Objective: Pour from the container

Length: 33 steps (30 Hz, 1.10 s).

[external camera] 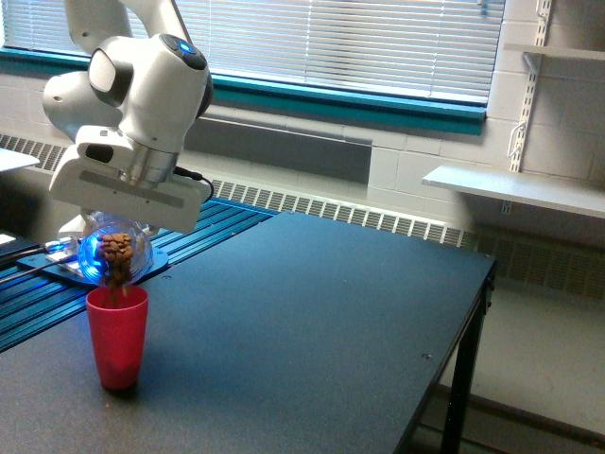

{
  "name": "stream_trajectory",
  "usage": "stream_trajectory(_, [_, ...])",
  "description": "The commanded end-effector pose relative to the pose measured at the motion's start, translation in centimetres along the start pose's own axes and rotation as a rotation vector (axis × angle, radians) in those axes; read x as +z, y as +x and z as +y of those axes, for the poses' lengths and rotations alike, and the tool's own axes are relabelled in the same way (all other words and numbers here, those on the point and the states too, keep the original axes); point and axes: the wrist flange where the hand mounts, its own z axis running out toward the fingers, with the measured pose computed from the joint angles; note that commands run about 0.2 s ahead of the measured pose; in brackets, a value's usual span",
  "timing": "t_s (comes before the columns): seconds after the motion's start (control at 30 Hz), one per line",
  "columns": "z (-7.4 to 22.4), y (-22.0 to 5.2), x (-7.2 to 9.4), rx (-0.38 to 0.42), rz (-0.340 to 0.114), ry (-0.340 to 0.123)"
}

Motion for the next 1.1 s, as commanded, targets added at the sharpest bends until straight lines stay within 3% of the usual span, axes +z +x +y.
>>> stream_trajectory(0.03, [-0.49, 0.16, -0.33, -0.013, -0.006, -0.005])
stream_trajectory(0.73, [-0.70, -0.38, -0.14, -0.040, -0.039, -0.069])
stream_trajectory(1.1, [-0.63, -0.28, -0.34, -0.046, -0.045, -0.080])
